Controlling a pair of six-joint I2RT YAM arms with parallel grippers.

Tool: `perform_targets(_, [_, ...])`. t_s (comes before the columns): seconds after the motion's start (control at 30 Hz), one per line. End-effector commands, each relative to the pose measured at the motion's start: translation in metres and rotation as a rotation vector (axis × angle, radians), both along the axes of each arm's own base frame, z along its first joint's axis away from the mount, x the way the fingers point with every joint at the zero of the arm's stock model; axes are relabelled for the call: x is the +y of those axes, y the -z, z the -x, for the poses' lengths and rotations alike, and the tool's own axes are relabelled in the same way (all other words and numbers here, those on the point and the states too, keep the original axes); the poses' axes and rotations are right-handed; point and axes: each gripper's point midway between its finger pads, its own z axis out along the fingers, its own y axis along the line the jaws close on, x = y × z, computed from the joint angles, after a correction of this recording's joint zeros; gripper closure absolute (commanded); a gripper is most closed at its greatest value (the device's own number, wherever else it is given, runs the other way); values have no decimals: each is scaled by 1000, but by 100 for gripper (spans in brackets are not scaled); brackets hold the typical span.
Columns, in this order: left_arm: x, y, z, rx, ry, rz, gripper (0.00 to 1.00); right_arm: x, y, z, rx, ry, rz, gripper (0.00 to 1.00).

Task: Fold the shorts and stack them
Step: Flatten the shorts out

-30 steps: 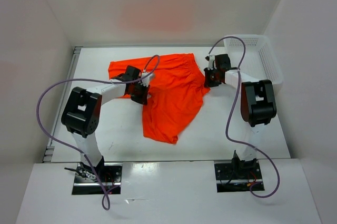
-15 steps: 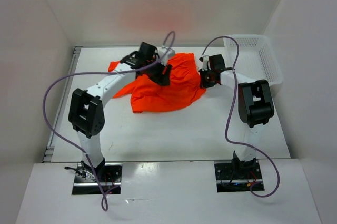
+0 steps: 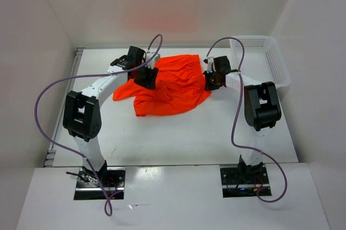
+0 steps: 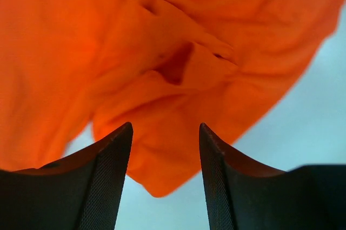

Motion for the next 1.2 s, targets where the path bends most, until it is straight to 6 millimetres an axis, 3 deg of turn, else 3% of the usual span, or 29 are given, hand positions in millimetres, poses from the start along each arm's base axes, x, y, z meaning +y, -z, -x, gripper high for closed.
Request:
perform_targets(0.0, [8,5,-16,-62,-39,-32,40,4,-16,-19,-77,-17,11,100])
perform_targets(0.17, [-6,27,-28,-73,-20,-32,33,3,-12,-16,-74,-31,23,100])
perform_targets(0.3, [-20,33,-32,-38,19,12,33,1,-9,-13,-69,-45,36,100])
perform_targets(0.5, [-31,57,-26,33,54,26,33,0,-8,-14,-73,-47,48,100])
perform_targets(0.53, [-33,51,-32,8,54,35,33,0,-8,-14,-73,-47,48,100])
perform_targets(0.6, [-35,59,-33,24,59,38,36,-3,-7,-13,-69,-49,64,100])
perform_targets(0.63, [-37,55,-37,7,59,44,37,-3,-7,-13,-69,-49,64,92])
perform_targets(0.67, [-37,61,-37,18,59,40,42,-3,-4,-8,-52,-68,70,75])
perform_targets(0.77, [-39,66,-39,22,64,47,54,1,-7,-3,-50,-120,62,60])
perform_targets(0.8, [-40,65,-42,12,65,50,63,0,-6,-1,-41,-121,64,60])
perform_targets(0.83, [-40,65,-42,12,65,50,80,1,-11,-1,-51,-120,62,59])
perform_targets(0.93, [-40,65,-42,12,65,50,100,-4,2,9,-22,-131,86,59])
perform_targets(1.07, [-27,49,-41,-32,24,3,100,-6,8,13,-15,-140,93,59])
perform_targets(1.17, [1,37,-32,-59,-45,-78,100,-7,15,17,-2,-158,107,87])
